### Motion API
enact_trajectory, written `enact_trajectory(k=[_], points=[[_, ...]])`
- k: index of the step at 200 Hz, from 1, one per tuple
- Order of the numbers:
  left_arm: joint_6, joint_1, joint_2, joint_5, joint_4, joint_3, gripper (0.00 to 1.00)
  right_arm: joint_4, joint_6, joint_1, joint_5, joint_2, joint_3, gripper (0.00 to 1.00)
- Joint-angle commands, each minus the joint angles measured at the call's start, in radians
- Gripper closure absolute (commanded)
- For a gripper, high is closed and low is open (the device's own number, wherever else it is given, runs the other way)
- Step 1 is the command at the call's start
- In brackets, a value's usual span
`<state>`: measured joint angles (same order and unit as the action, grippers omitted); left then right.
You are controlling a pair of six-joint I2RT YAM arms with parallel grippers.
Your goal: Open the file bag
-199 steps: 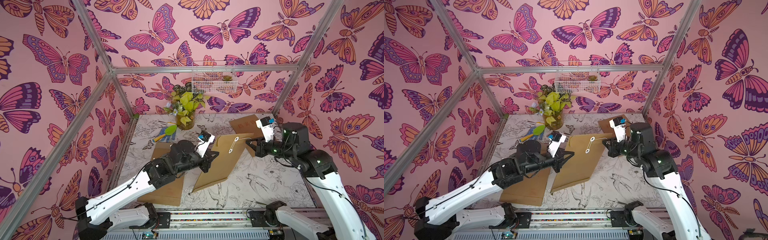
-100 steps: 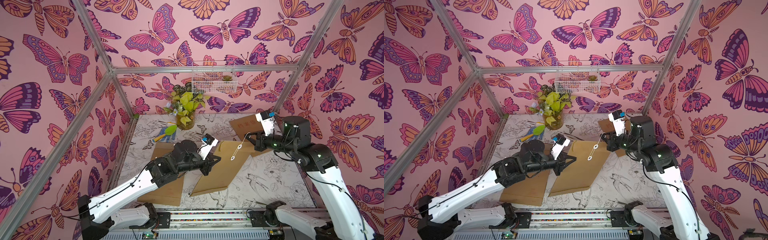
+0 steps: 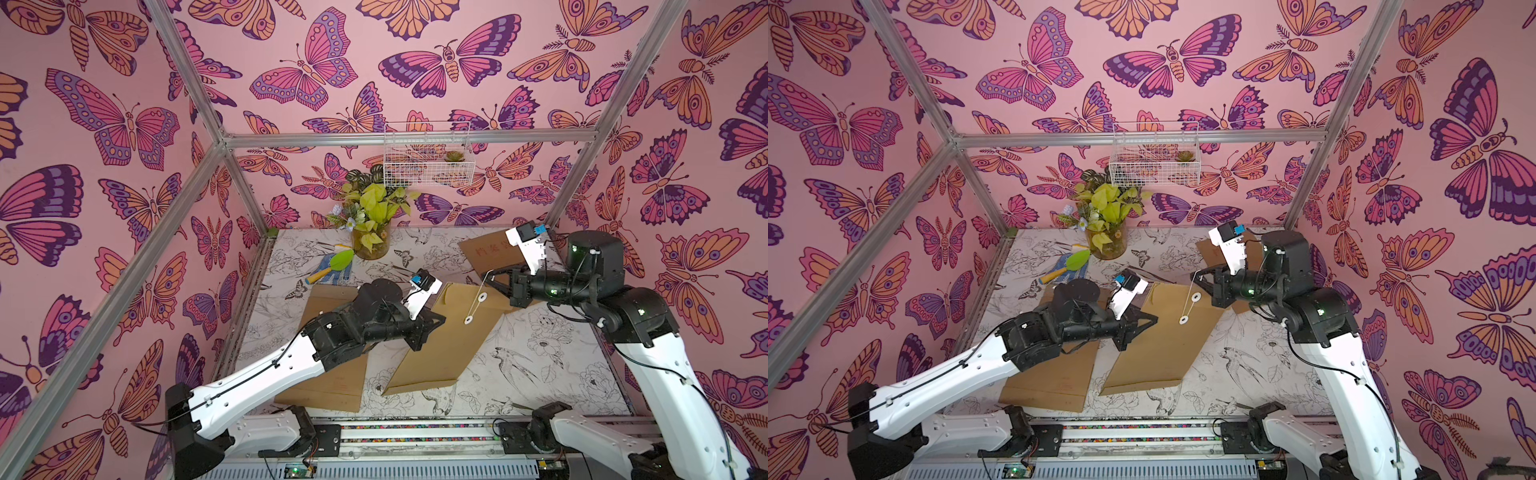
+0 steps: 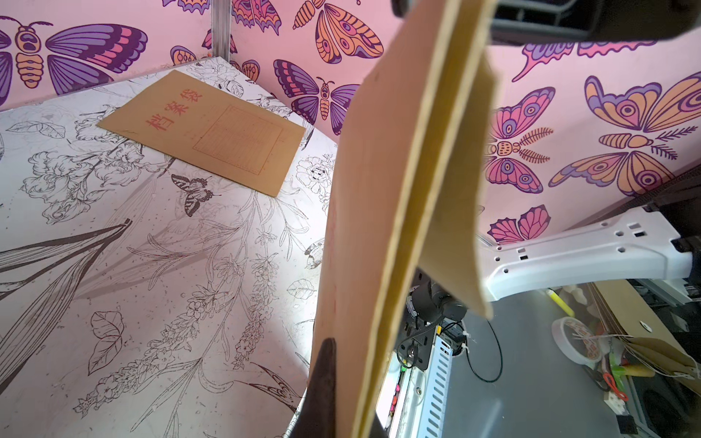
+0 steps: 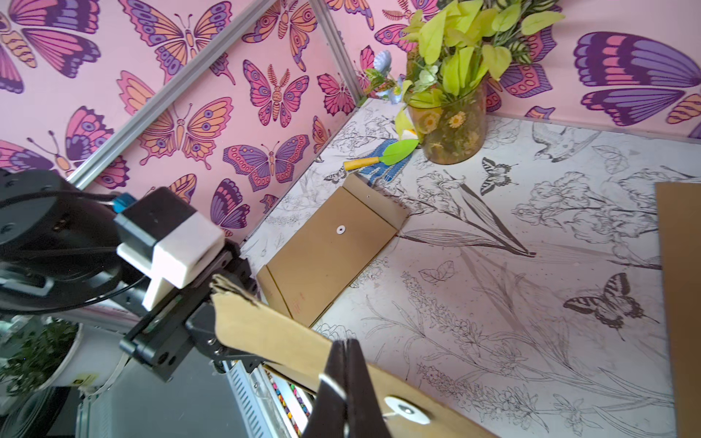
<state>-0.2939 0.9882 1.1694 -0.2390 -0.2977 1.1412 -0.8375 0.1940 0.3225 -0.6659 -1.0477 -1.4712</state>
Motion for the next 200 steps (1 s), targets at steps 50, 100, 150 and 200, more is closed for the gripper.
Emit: enact_trajectory(k=[50,100,150,200], points=[[-0.035,-0.008,0.012,0.054,0.051,-0.021,1.0,0.058,0.041,0.007,-0.11,-0.012,0.019,1.0],[-0.09,-0.021,0.027,0.137,0.131,-0.058,1.0,0.08,0.063,0.01,-0.06,-0.025,0.038,1.0],[-0.114,-0.025,0.009,0.185,0.16,-0.081,1.0,0.18,0.103,0.018,-0.058,-0.055,0.07,1.0],[-0.116,-0.027,-0.009,0.182,0.164,-0.09,1.0,0.201,0.14,0.086,-0.074,-0.081,0.035,1.0]])
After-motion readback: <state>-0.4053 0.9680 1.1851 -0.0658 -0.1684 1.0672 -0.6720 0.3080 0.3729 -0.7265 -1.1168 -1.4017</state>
